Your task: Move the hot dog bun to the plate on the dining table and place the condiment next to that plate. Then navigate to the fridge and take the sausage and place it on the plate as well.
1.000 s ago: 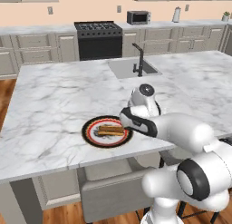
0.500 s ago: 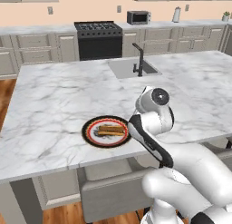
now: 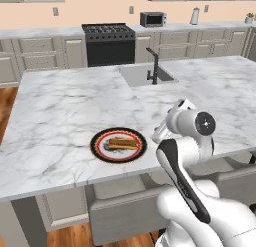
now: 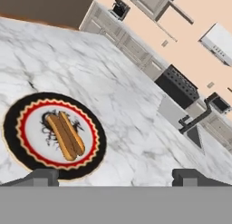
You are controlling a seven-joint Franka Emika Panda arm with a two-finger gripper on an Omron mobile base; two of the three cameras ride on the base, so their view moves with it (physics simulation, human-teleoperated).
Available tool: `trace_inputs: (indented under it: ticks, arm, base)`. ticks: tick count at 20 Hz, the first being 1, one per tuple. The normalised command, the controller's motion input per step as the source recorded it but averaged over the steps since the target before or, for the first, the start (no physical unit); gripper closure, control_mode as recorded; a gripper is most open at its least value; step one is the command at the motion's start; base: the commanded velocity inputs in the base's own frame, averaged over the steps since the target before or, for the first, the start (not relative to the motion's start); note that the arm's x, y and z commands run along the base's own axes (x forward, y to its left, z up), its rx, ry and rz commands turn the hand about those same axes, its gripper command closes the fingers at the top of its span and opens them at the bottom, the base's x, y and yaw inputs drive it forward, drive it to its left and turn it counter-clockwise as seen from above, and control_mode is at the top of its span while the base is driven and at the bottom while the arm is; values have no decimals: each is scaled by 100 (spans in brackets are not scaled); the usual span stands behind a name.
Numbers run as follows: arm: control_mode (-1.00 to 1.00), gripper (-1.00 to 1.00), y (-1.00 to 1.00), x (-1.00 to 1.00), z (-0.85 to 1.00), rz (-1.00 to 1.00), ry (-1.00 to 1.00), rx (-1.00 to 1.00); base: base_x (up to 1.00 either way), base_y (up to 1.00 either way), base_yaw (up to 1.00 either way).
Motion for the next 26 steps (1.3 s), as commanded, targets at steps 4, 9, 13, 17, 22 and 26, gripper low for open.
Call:
trace_inputs:
  ticks: [4, 9, 13, 17, 22, 26]
  arm:
    - [-100, -100, -20, -59, 0, -7, -21, 5]
    - [-100, -100, -1, -20, 0, -2, -6, 0]
    - [100, -100, -1, -8, -2, -1, -1, 1]
    - [100, -100, 0, 0, 0, 0, 0, 0]
    - [100, -100, 0, 0, 0, 0, 0, 0]
    - [100, -100, 0, 0, 0, 0, 0, 0]
  base:
    - [0, 0, 0]
    - [0, 0, 0]
    - [-43, -53, -14]
    - [-58, -100, -20]
    - [-52, -100, -18]
    - [-40, -100, -17]
